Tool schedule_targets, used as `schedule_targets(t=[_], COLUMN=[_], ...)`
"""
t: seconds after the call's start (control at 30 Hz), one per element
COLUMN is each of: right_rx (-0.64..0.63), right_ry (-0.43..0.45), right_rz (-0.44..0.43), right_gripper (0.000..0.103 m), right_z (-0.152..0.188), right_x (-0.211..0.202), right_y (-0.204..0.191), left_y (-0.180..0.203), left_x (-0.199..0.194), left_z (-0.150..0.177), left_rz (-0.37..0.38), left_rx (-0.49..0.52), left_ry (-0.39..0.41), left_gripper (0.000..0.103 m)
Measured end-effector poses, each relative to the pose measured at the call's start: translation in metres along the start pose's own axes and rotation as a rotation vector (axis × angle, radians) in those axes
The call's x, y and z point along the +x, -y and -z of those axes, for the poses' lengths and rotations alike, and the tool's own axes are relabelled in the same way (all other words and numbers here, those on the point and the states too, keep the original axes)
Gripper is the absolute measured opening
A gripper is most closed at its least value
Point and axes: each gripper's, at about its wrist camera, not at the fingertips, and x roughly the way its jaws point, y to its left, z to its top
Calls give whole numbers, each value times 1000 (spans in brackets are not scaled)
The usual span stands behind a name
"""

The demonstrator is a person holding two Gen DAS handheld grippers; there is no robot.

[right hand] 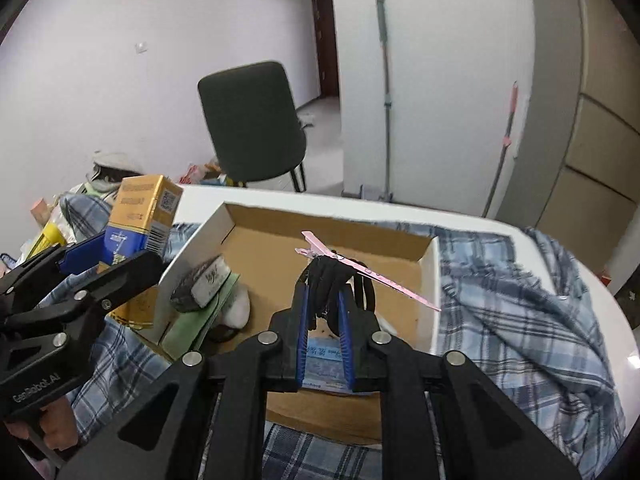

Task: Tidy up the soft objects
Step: 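Lower the gold box and hair tie into the box and open both tools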

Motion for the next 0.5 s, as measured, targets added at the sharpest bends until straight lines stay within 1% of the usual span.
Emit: schedule_targets(t=[0.2,0.37,0.4,0.47,0.5], right_rx=[7,3,1,3,7], right_ry=[-47,-73,-75,-73,-67], right_rz=[-13,-17,-15,-5,0], right_gripper=[14,14,15,23,29], right_z=[7,11,11,11,11], right_x=[18,22,22,20,18], right_y=[3,3,3,4,5], left_y=[-1,-2,-2,-3,-3], left_x=[11,16,17,18,18], left_z=[11,13,13,13,13], left_rz=[-1,2,0,-2,4], left_rx=[14,10,8,-2,-7], left_ry=[-45,-71,-76,-80,-81], left_gripper=[58,58,59,61,62])
